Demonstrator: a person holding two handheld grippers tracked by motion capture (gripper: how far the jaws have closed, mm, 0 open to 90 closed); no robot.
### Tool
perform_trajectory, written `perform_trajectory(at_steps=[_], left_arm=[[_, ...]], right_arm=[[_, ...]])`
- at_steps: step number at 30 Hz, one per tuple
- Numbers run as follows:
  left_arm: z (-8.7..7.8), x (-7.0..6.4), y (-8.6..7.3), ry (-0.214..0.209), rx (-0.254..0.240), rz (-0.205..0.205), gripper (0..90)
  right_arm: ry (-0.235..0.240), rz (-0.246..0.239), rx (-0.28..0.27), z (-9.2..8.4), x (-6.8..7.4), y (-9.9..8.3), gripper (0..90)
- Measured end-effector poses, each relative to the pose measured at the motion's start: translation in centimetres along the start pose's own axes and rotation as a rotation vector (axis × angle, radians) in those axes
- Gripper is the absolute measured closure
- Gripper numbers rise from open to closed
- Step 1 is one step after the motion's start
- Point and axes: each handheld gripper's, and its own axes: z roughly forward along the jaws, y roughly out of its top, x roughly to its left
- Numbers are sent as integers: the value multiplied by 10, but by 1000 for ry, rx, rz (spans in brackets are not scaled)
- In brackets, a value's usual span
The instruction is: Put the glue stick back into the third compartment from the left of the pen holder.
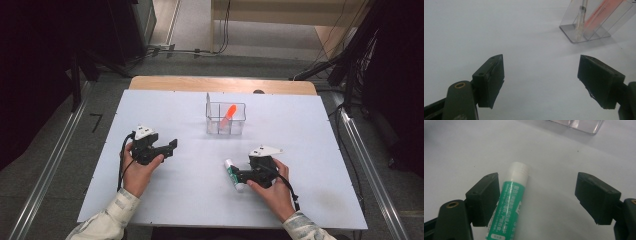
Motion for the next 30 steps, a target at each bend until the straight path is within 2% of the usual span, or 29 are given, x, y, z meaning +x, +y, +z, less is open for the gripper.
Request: perform_trajectory(at_steps=[11, 18, 30], left_arm=[[0, 0, 0, -3, 1, -1, 221], [0, 0, 0, -4, 0, -1, 221], [0, 0, 0, -6, -1, -6, 221]], right_arm=[[5, -15, 20, 10, 10, 1, 195], [-13, -37, 42, 17, 17, 2, 205], [-42, -45, 63, 24, 20, 3, 241]])
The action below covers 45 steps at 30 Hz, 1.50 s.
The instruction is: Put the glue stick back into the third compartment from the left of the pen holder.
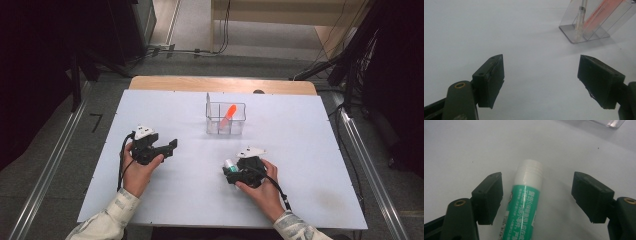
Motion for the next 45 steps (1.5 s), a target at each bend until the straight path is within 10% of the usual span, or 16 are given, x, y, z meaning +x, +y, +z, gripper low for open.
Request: perform_trajectory(at_steps=[22, 45], left_arm=[[0, 1, 0, -7, 2, -6, 221], [1, 0, 0, -11, 8, -7, 221]], right_arm=[[-32, -47, -11, 8, 14, -3, 316], [-24, -41, -20, 5, 15, -3, 581]])
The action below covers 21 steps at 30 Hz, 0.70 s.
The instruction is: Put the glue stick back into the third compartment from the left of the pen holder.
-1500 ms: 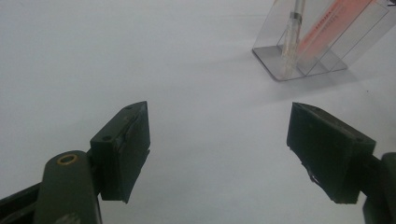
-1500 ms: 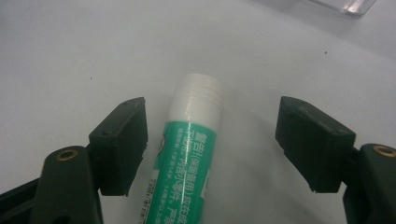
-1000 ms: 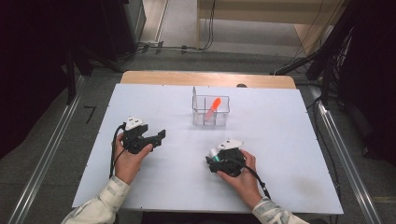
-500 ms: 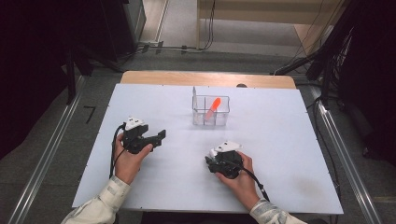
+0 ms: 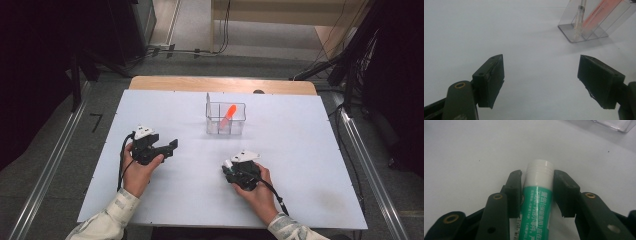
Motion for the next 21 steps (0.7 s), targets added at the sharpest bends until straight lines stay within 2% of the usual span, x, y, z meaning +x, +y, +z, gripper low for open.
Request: perform_trajectory(at_steps=[5, 21], left_arm=[[0, 0, 0, -2, 1, 0, 221], [0, 0, 0, -3, 2, -3, 221]], right_arm=[[2, -1, 3, 0, -1, 0, 624], [11, -18, 11, -1, -2, 2, 631]])
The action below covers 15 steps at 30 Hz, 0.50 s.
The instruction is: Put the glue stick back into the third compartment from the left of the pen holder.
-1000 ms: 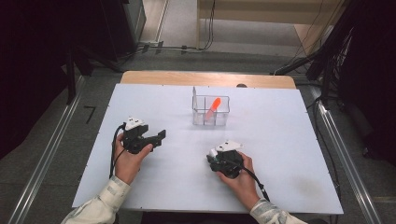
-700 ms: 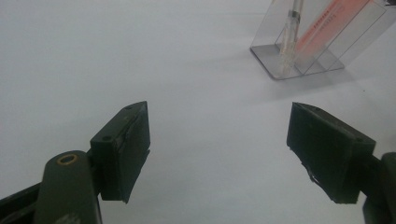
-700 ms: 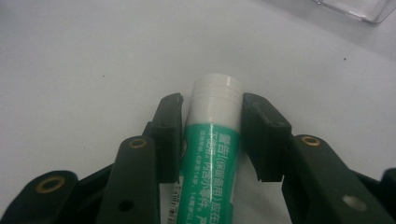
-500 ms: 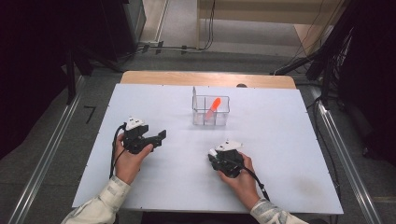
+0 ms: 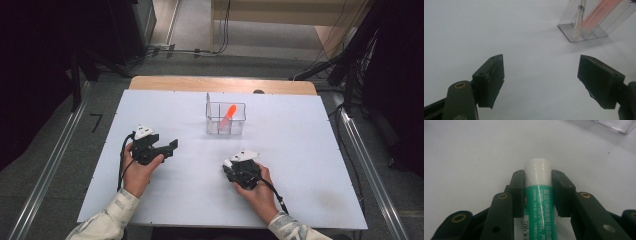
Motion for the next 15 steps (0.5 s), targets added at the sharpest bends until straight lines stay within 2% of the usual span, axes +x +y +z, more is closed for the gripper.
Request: perform_trajectory(at_steps=[8, 15], left_arm=[[-1, 0, 0, 2, -2, -1, 221], [-1, 0, 0, 1, -5, -4, 222]], right_arm=[[-4, 16, -7, -2, -4, 1, 631], [-5, 33, -43, -9, -11, 7, 631]])
